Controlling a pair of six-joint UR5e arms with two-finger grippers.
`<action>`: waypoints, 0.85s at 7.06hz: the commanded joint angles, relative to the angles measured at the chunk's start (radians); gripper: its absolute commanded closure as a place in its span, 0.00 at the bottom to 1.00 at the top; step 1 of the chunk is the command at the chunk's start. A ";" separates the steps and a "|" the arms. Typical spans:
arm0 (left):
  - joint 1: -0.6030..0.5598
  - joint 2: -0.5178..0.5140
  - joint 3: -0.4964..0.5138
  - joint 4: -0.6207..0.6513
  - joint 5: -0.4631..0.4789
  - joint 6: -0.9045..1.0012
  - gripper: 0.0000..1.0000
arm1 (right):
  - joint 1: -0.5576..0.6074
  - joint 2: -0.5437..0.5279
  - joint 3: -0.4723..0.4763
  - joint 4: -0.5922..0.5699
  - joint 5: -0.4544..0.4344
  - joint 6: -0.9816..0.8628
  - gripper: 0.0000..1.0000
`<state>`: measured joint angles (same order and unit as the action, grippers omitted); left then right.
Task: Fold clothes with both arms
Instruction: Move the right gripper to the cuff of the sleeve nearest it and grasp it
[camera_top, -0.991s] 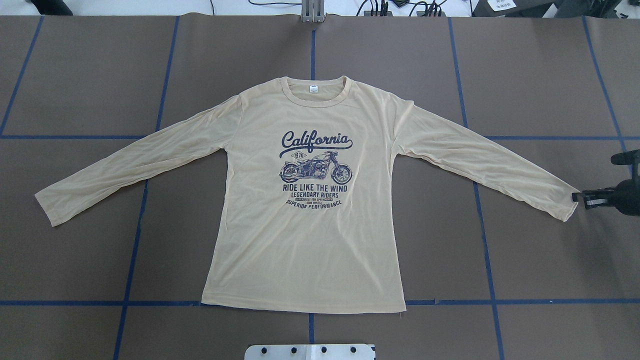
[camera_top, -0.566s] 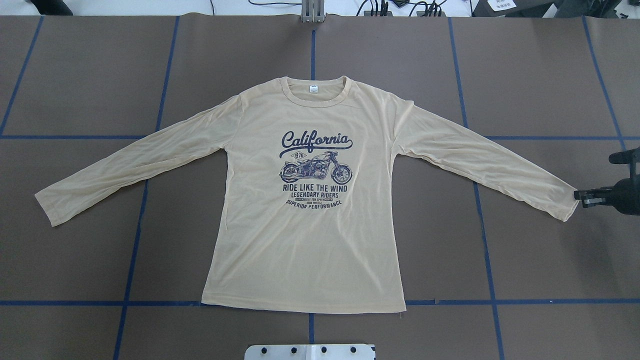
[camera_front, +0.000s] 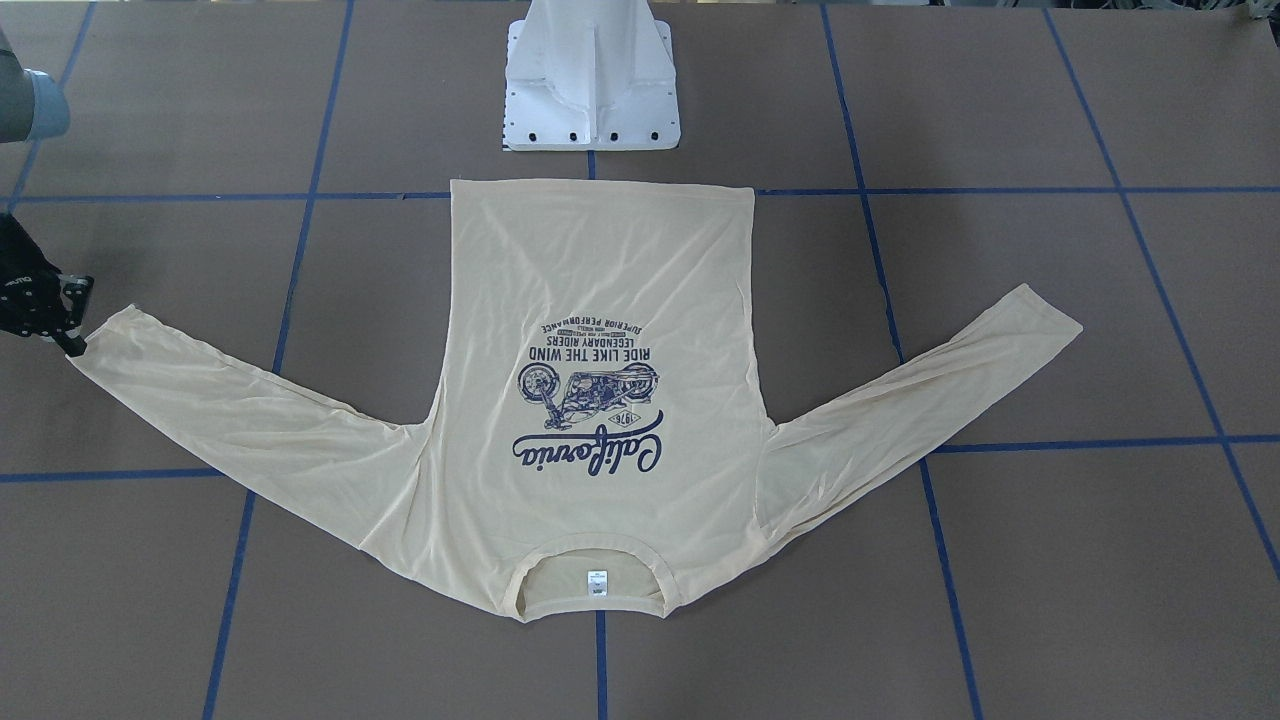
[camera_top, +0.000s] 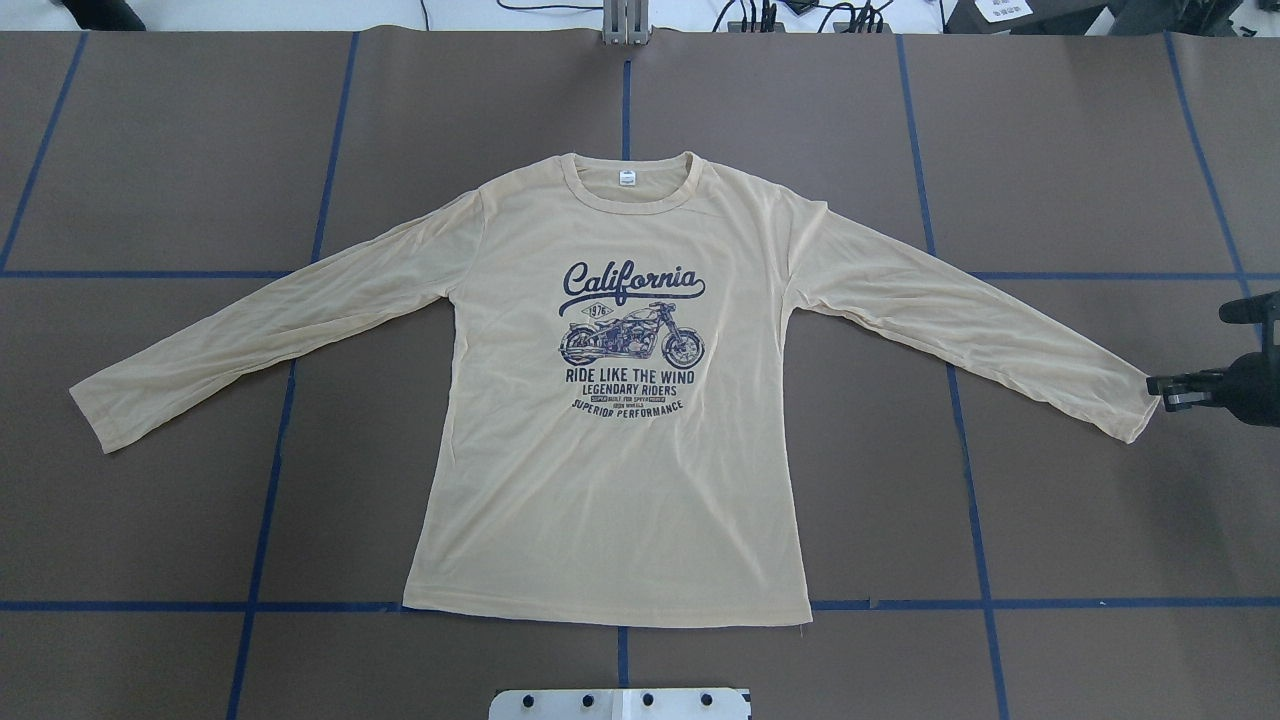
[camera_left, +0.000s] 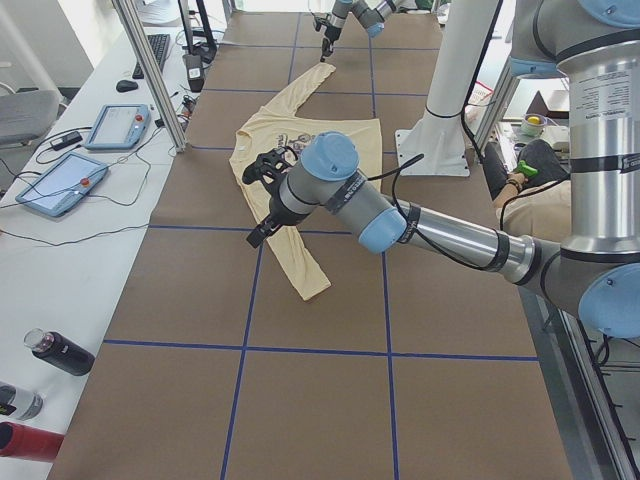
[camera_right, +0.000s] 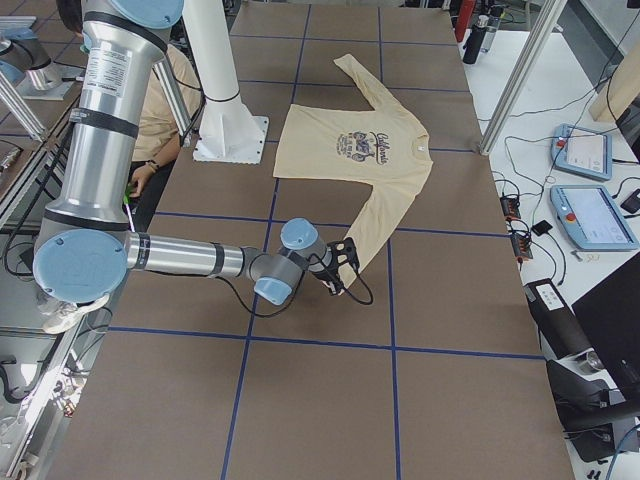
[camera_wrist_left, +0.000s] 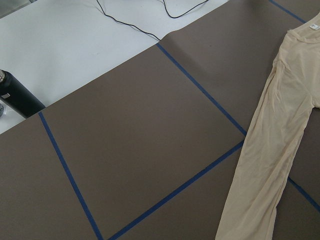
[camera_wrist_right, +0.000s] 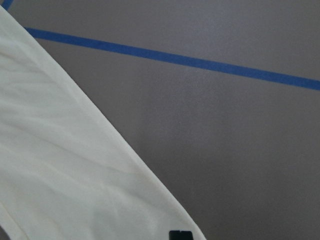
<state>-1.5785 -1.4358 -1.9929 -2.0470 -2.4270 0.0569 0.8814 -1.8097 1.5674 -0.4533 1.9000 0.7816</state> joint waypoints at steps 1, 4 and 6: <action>0.000 0.000 0.000 0.001 0.000 0.000 0.00 | -0.001 0.004 -0.018 0.001 -0.001 -0.001 0.40; 0.000 0.000 0.000 0.001 0.000 0.000 0.00 | -0.002 0.018 -0.043 0.002 -0.007 0.008 0.47; 0.000 0.000 0.000 0.001 0.000 0.000 0.00 | -0.002 0.018 -0.044 0.002 -0.009 0.010 0.49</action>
<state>-1.5785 -1.4358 -1.9927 -2.0463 -2.4268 0.0568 0.8793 -1.7921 1.5252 -0.4510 1.8930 0.7904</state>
